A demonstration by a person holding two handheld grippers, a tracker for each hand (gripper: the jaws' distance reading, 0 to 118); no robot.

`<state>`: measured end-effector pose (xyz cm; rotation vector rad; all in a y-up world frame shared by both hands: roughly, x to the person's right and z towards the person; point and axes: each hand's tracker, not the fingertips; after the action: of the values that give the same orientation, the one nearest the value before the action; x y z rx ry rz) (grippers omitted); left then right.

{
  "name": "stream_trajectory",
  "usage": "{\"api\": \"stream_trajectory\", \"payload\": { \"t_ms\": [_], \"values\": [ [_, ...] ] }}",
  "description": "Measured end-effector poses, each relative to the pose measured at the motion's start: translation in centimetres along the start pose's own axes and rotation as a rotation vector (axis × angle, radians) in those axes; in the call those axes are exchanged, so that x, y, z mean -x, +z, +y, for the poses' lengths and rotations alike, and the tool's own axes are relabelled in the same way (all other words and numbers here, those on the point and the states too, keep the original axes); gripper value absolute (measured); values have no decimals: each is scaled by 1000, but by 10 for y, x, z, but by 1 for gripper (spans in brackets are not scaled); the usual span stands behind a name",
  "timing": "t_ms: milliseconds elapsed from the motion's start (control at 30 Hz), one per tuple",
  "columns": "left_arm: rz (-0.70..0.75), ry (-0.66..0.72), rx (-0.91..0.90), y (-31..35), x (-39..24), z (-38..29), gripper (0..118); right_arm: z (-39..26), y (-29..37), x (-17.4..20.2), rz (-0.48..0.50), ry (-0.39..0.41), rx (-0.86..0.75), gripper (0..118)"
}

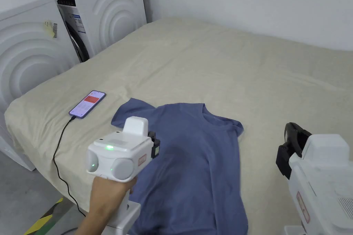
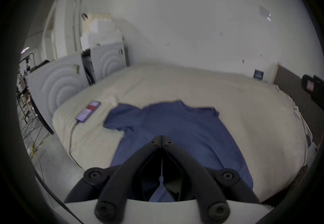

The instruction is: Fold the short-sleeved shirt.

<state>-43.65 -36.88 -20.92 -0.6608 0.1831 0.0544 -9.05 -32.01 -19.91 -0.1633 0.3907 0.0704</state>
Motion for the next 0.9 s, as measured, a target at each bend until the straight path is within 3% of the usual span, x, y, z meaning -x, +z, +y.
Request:
{"api": "stream_trajectory", "payload": {
  "t_ms": [133, 167, 267, 533, 600, 667, 733, 900],
  "values": [
    [-23, 3, 120, -44, -15, -6, 39, -9, -9, -15, -22, -4, 30, 0],
    [-25, -11, 152, -54, -18, -9, 59, -11, -10, -18, -25, -5, 36, 0],
    [-29, 1, 292, -93, -21, -19, 96, -16, -13, -26, -44, 0, 51, 0],
    [12, 42, 416, -134, -25, -31, 100, -25, -13, -46, -82, -4, 88, 0],
    [20, 29, 457, -142, -29, -34, 97, -28, -10, -50, -90, -5, 94, 0],
    [3, 34, 473, -139, -33, -35, 83, -29, -7, -54, -96, -7, 98, 0],
    [13, 37, 465, -136, -36, -33, 76, -32, -4, -58, -104, -8, 101, 0],
    [-3, -54, 451, -120, -46, -32, 5, -33, 3, -62, -118, -33, 108, 0]
  ]
}}
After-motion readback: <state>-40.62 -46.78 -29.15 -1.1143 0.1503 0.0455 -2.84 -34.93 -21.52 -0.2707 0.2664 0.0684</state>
